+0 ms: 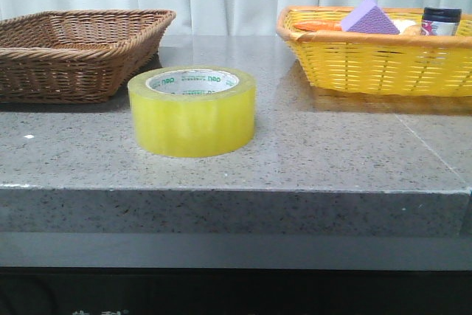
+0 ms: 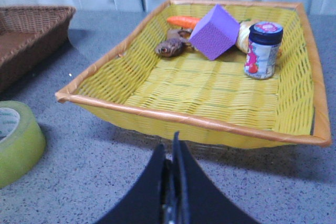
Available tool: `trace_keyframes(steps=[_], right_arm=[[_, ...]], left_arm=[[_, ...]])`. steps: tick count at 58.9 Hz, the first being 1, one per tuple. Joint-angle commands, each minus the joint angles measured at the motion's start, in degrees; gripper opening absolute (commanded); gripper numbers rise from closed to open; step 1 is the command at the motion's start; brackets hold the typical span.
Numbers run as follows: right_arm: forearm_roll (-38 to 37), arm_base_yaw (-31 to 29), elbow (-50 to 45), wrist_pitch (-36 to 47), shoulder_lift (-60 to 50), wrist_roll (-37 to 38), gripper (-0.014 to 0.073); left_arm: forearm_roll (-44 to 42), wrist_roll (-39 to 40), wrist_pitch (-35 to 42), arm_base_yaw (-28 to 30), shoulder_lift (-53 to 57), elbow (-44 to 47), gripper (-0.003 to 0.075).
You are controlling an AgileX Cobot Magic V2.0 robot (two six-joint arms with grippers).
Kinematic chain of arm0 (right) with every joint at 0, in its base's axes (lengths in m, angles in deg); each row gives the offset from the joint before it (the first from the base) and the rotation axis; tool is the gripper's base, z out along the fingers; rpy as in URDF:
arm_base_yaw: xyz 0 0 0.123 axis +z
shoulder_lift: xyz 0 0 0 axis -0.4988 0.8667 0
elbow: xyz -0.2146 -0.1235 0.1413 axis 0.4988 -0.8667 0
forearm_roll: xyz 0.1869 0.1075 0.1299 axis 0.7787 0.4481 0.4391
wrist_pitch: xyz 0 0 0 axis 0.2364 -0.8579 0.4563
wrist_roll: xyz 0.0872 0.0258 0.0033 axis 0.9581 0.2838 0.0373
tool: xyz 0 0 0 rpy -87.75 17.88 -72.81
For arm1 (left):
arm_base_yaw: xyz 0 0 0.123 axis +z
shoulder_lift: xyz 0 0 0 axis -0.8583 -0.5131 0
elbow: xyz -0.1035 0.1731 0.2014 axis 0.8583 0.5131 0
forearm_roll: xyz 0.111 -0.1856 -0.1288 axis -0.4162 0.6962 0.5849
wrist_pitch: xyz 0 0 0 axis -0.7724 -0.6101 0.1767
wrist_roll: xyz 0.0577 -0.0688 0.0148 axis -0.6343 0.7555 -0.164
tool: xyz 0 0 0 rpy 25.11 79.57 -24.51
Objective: Transfer tape with both arms
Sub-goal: 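Open the right gripper and withdraw it from the tape roll, then lower the left gripper onto the tape roll rim and grasp it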
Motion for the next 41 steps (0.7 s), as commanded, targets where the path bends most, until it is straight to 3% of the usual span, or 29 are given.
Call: trace_keyframes(steps=[1, 10, 22, 33, 41], right_arm=[[0.52, -0.17, 0.07, 5.71, -2.83, -0.26, -0.0083], [0.52, -0.17, -0.01, 6.61, -3.61, -0.26, -0.0083], [0.52, -0.17, -0.01, 6.63, -3.61, -0.26, -0.0083], [0.52, -0.17, -0.01, 6.14, -3.61, -0.26, -0.0083], [0.52, -0.17, -0.01, 6.07, -3.61, -0.26, -0.0083]], left_arm=[[1.61, 0.17, 5.04, -0.05, -0.65, -2.11, 0.0672], [1.64, 0.17, -2.47, -3.13, -3.59, -5.81, 0.0672], [1.64, 0.17, -14.87, -13.94, -16.33, -14.14, 0.0672], [4.64, 0.57, -15.53, -24.75, -29.39, -20.32, 0.0672], [11.67, 0.73, -15.53, -27.68, -39.35, -25.89, 0.0672]])
